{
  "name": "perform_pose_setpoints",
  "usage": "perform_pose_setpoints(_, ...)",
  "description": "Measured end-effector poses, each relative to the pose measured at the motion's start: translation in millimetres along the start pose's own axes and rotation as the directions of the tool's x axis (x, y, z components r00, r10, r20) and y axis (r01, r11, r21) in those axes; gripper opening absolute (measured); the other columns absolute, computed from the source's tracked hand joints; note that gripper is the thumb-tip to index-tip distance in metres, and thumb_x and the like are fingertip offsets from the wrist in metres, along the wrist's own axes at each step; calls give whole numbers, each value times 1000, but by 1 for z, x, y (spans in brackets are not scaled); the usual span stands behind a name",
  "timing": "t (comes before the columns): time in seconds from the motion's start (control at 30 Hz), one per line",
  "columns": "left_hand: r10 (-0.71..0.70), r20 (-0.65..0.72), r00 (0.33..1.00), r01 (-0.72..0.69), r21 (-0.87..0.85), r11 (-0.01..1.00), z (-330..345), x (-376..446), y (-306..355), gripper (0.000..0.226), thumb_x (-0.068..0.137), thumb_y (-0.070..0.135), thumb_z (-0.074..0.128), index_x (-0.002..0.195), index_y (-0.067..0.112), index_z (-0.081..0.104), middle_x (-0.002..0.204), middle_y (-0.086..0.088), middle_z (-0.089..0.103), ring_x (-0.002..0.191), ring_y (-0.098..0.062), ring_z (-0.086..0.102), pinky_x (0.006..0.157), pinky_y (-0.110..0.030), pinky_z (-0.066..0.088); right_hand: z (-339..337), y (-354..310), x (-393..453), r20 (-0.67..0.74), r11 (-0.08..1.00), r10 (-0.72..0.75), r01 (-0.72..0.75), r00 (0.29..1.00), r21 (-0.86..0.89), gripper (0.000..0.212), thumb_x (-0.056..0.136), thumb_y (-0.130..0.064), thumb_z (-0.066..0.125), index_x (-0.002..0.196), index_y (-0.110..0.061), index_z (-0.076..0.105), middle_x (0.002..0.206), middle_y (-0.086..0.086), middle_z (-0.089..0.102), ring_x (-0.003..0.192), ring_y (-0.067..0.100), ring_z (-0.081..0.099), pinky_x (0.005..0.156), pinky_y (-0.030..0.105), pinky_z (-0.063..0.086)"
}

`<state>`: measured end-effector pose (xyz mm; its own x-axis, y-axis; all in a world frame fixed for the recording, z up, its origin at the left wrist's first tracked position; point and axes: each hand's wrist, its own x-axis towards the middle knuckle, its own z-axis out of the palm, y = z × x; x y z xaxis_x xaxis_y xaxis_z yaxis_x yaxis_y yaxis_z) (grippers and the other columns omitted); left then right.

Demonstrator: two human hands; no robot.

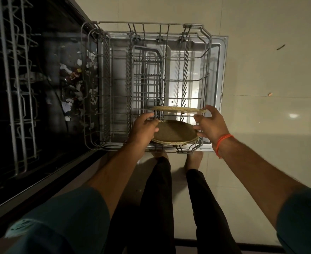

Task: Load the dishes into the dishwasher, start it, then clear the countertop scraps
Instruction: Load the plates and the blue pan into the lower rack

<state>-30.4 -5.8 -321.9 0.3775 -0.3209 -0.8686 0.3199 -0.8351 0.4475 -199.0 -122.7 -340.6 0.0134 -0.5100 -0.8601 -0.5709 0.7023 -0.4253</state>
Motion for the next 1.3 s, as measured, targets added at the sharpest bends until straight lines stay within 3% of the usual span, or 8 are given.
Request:
perform_pose_setpoints(0.2,19,3,1000,-19,-30,999,1,-20,-1,40,105,24,56,145,26,53,114,11,58,104,-10,65,99,-38,54,0,5,-22,-20,997,-75,74,997,-32,69,86,-30,68,148,-37,38,96,0,70,106,26,66,105,50,49)
perform_pose_setpoints(0.33,37,3,999,-37,-77,996,-2,-45,8,40,104,23,57,144,27,54,123,7,60,106,-8,65,106,-42,51,-2,0,-48,-26,988,-151,150,988,-35,68,94,-27,66,152,-36,33,123,9,67,120,24,60,111,40,42)
perform_pose_setpoints(0.43,80,-2,997,-79,-107,991,-8,-76,15,41,104,24,58,145,26,53,132,3,60,109,-10,65,108,-42,50,-5,-11,-80,-13,980,-200,199,980,-29,66,96,-27,64,153,-36,32,135,8,60,124,21,56,100,30,41)
perform_pose_setpoints(0.63,172,-48,984,-178,-182,967,-22,-160,42,40,104,19,57,143,25,54,108,15,62,112,-13,64,104,-36,50,-13,-46,-164,38,945,-322,323,946,-46,65,95,-31,65,153,-37,35,139,4,57,122,23,58,109,44,45)
perform_pose_setpoints(0.73,227,-78,971,-239,-201,950,-27,-200,52,43,103,22,59,145,29,52,121,11,65,116,-12,63,104,-36,50,-18,-65,-204,96,922,-384,388,918,-21,65,96,-29,63,154,-36,34,144,4,52,128,20,54,111,39,42)
perform_pose_setpoints(0.9,310,-157,938,-341,-247,907,-34,-270,63,44,103,24,60,144,34,52,119,14,66,112,-2,62,102,-34,49,-32,-89,-271,187,862,-503,505,844,41,64,96,-34,65,152,-40,36,146,0,50,128,15,52,113,42,41)
perform_pose_setpoints(1.03,367,-250,896,-429,-273,861,-44,-323,71,44,102,26,62,144,34,53,131,4,61,113,-10,64,91,-29,50,-46,-107,-320,268,809,-583,580,767,100,64,98,-34,64,154,-37,33,151,-2,46,137,15,47,116,41,39)
perform_pose_setpoints(1.3,464,-507,727,-638,-248,729,-94,-426,68,43,100,30,65,141,39,54,132,7,59,122,-9,60,102,-30,49,-21,-142,-418,476,662,-707,727,523,184,62,97,-31,66,151,-37,38,148,0,50,134,14,50,112,33,41)
